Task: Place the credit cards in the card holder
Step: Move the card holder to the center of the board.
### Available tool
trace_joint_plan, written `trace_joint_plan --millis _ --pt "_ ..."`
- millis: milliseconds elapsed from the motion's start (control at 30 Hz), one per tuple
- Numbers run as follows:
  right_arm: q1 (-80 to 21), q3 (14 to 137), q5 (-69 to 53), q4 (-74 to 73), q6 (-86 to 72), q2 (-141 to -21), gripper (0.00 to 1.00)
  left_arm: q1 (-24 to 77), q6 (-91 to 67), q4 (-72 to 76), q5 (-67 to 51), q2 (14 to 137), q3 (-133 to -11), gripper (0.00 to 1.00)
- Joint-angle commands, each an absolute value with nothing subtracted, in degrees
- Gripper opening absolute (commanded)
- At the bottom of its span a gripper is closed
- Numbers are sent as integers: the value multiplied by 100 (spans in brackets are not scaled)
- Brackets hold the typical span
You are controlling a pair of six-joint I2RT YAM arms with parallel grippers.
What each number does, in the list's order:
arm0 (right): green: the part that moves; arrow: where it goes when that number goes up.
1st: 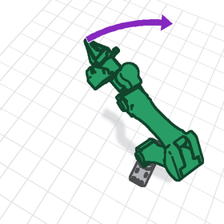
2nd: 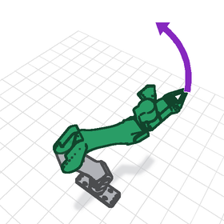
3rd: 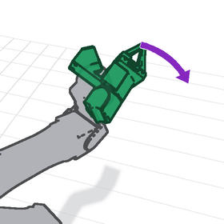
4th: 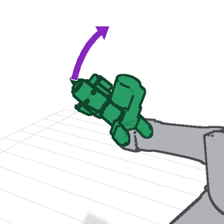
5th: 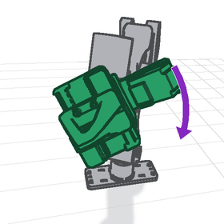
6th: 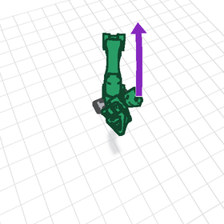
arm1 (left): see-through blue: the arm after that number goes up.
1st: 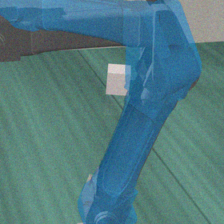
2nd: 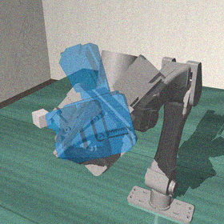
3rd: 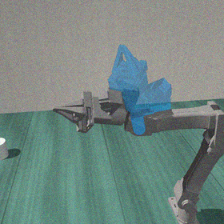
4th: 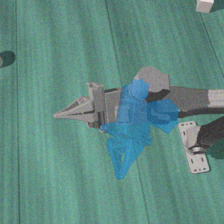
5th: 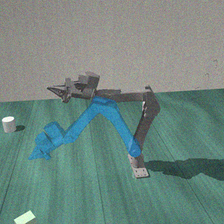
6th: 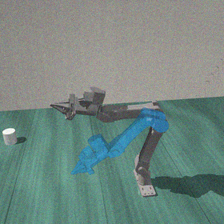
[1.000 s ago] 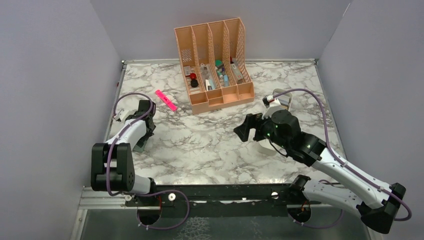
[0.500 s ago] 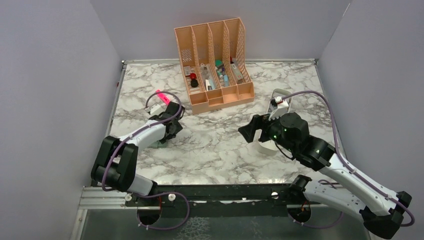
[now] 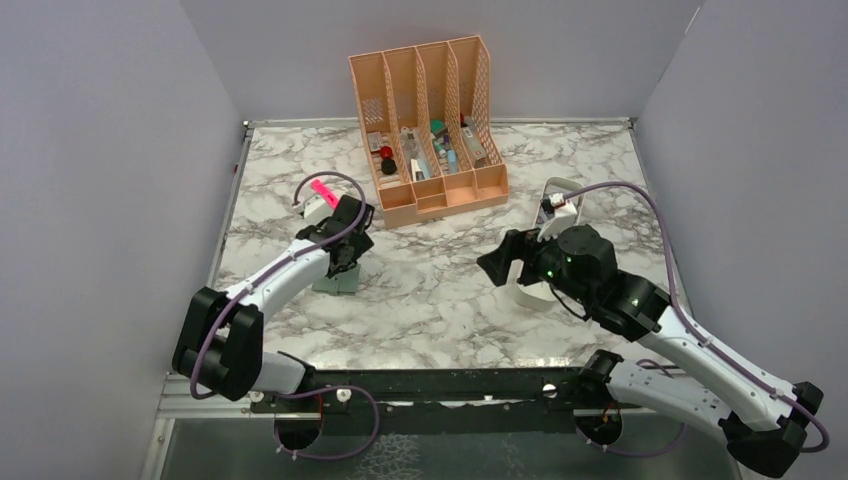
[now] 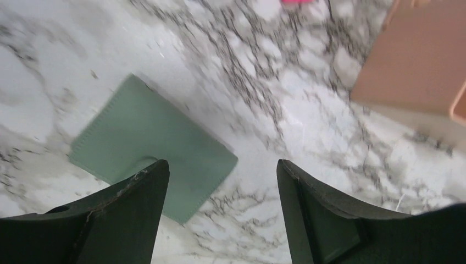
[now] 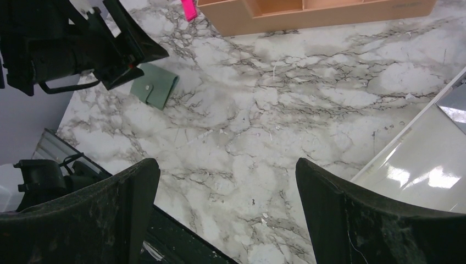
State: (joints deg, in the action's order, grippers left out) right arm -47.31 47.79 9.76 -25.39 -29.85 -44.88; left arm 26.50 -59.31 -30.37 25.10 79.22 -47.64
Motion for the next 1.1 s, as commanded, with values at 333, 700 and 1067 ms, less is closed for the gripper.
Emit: trace_joint_plan --millis 333,700,1067 --pt "-4772 5057 885 -2575 -3059 -4661 100 1099 -5087 -3028 2605 8081 -4712 98" --pt "-4772 5230 1108 -2803 -3033 -4754 100 1469 -5767 -2454 1193 7508 -3740 91" --pt "-4772 5302 1355 -3192 -3215 -4744 100 4161 -8098 -2212 861 6883 -3482 89"
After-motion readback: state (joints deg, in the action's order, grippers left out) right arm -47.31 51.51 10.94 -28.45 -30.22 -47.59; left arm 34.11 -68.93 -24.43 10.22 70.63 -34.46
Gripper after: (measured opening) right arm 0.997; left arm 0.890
